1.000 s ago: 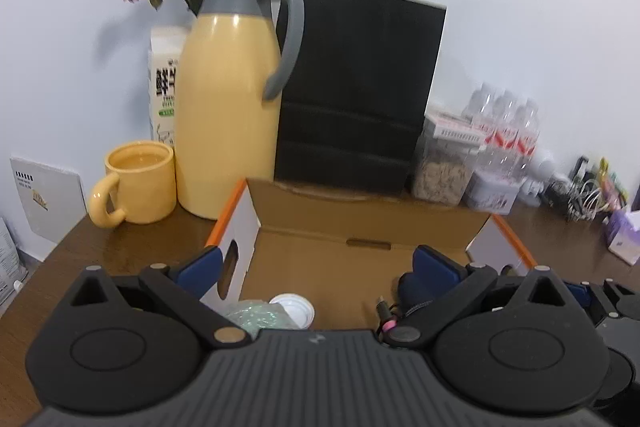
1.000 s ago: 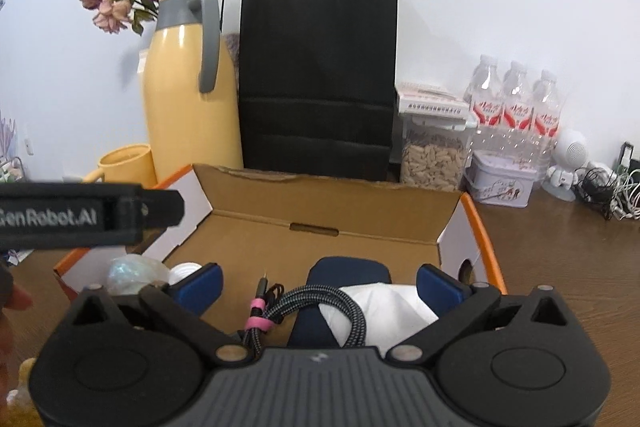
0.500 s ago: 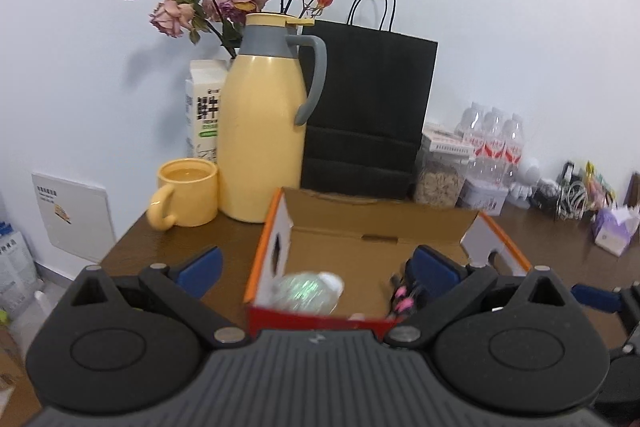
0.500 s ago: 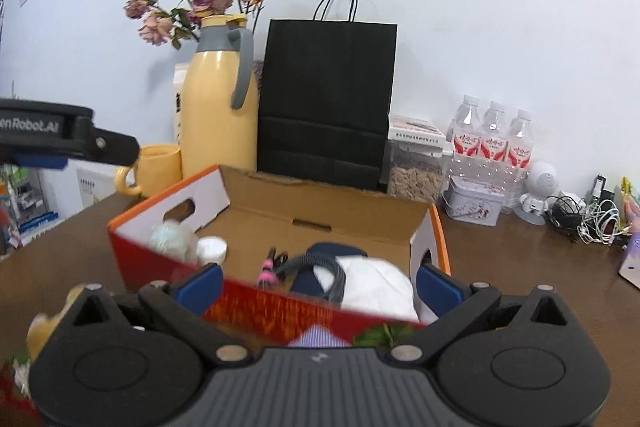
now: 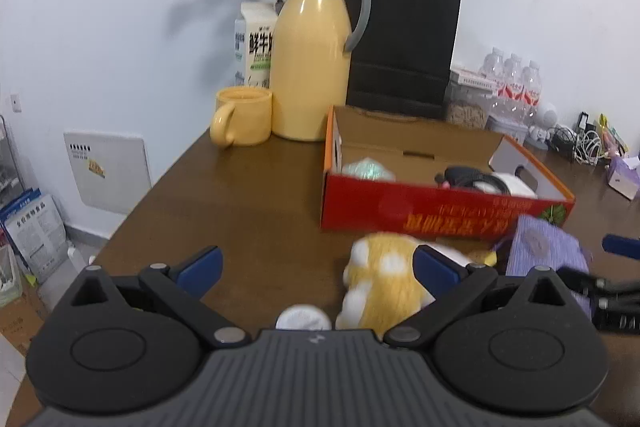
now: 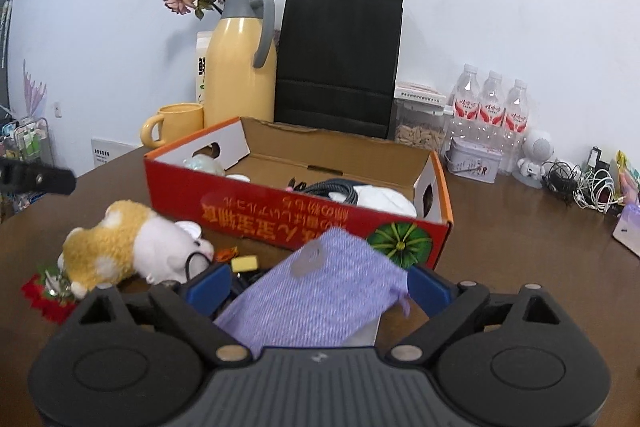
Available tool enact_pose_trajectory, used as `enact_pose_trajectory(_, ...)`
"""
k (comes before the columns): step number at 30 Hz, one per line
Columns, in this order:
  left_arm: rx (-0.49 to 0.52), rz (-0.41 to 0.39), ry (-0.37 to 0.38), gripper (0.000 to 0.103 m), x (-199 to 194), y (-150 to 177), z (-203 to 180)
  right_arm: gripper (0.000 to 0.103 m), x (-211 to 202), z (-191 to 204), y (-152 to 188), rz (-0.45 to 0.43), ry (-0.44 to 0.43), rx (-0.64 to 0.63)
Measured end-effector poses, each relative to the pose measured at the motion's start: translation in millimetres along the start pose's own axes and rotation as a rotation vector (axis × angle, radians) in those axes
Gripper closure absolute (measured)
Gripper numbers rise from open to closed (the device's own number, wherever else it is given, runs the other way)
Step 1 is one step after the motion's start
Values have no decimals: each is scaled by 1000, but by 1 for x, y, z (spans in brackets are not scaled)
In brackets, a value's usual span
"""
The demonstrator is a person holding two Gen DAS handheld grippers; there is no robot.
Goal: Organize objects
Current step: 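Withdraw both tools and bring the right tool to the lavender pouch, then grasp the lavender pouch with the right tool while the left tool grasps the red rose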
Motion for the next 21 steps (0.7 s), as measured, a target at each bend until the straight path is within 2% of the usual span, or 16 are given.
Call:
enact_pose_trajectory(2, -9, 7, -1, 0, -2, 7, 4, 31, 2, -1, 0, 1, -2, 8)
enact_pose_trajectory(6, -25, 20, -1, 0, -6, 15, 10, 39, 14, 1, -5, 10, -7, -1)
enact_pose_trajectory(11, -32, 27, 2, 0, -9, 19, 10, 59, 41, 9, -13, 43, -2, -37)
enact_pose_trajectory(15, -28, 25, 17, 0, -14, 22, 10, 76, 55, 15, -12, 59, 40, -57)
enact_pose_trajectory(17, -25, 25, 25, 0, -15, 24, 9, 95, 52, 14, -11, 51, 37, -50)
enact_pose_trajectory(21, -16, 29, 39, 0, -17, 29, 7, 97, 43, 12, -9, 23, 28, -47)
Point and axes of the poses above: each gripper's, at about its wrist camera, not at the fingertips, and x roughly the way its jaws point, z to its left, y to its underside, the point moved 1 cm from there along x, roughly the way its jaws point, and after that the axes turned 2 degrees about -x, right-handed, at the moved point
